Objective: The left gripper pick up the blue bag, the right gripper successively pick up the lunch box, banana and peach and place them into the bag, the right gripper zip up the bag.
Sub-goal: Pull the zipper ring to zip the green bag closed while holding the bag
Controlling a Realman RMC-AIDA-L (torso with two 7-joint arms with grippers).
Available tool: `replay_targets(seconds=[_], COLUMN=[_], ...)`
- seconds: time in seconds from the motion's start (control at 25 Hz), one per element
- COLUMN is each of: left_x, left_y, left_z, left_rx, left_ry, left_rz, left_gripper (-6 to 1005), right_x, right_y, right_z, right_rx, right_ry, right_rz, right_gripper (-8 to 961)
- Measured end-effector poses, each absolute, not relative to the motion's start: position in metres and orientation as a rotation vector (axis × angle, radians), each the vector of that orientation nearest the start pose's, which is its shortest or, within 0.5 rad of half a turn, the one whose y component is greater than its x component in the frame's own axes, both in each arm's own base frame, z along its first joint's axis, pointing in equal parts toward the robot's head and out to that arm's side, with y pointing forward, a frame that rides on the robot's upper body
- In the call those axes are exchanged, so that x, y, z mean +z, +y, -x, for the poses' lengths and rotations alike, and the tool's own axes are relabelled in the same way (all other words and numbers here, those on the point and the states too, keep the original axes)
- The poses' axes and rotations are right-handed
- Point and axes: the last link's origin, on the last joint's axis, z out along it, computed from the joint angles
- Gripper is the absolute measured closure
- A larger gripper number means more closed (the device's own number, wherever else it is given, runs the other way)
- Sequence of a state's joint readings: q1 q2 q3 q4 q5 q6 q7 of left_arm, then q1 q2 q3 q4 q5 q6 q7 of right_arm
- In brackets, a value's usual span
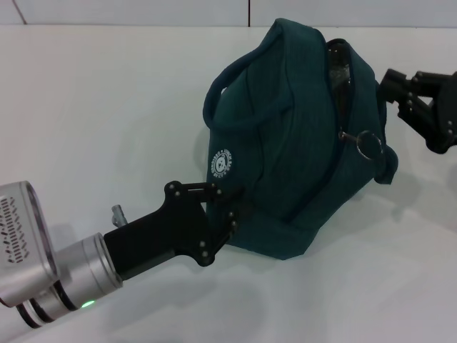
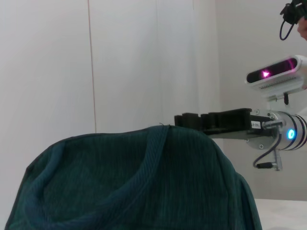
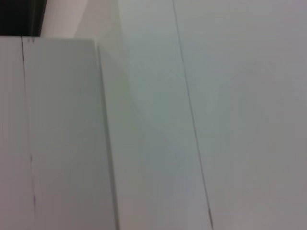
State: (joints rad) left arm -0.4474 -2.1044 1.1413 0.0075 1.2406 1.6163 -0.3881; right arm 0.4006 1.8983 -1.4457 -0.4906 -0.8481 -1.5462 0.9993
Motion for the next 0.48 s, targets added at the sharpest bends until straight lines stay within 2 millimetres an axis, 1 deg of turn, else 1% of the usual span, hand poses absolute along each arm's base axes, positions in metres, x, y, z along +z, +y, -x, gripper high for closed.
replay_targets(seconds=[0.12,0.24,0.36,0.48], left_x=[-0.082,-0.082,-0.082,-0.083], left_y=[0.239,0.239,0.240,0.241], left_z=[0.265,0.265,0.266,0.265], left_rx=[-1.072,-1.070,-1.065,-1.058], left_ry=[-0.164,-0.165,-0.166,-0.165], left_rz=[2.465,2.465,2.465,2.467], left_gripper=[830,830,829,829], right_x=[0.033,0.035,0.036,0.031], right_y=[0.314,0.306,0.294,0.284], right_z=[-0.250,-0.255,-0.261,-0.268], right_rx=[1.204,1.214,1.219,1.188], right_ry=[0.293,0.292,0.296,0.315], right_rz=[2.455,2.470,2.515,2.556], right_gripper=[852,832,812,791])
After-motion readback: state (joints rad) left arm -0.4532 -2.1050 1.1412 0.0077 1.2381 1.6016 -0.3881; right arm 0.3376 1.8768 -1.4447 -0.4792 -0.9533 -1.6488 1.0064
